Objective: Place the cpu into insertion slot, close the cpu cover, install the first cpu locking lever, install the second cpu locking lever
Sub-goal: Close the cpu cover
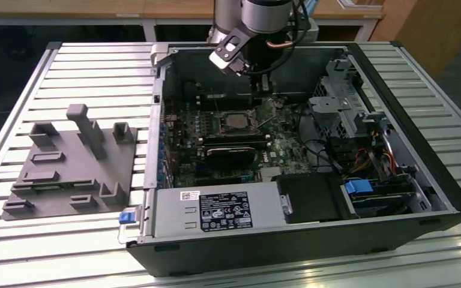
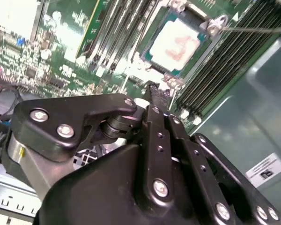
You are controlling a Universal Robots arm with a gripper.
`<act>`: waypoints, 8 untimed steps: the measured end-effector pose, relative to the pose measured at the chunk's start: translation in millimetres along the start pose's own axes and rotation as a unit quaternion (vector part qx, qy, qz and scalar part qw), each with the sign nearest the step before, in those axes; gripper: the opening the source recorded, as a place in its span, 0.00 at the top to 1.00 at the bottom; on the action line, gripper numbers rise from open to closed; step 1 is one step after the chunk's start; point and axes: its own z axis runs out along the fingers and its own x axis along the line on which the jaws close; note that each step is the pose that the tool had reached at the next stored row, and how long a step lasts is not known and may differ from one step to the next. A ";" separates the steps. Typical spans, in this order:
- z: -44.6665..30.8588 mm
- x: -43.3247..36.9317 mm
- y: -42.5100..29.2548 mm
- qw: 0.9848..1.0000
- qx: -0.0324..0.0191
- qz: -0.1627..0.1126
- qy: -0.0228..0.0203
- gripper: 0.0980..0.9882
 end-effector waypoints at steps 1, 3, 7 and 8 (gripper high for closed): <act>0.6 0.0 2.2 1.000 0.000 -0.002 0.000 0.99; 2.5 0.6 7.1 1.000 0.000 -0.003 0.000 0.99; 6.3 3.7 13.8 1.000 0.000 -0.003 0.000 0.99; 7.0 3.9 14.0 1.000 0.000 -0.003 0.000 0.99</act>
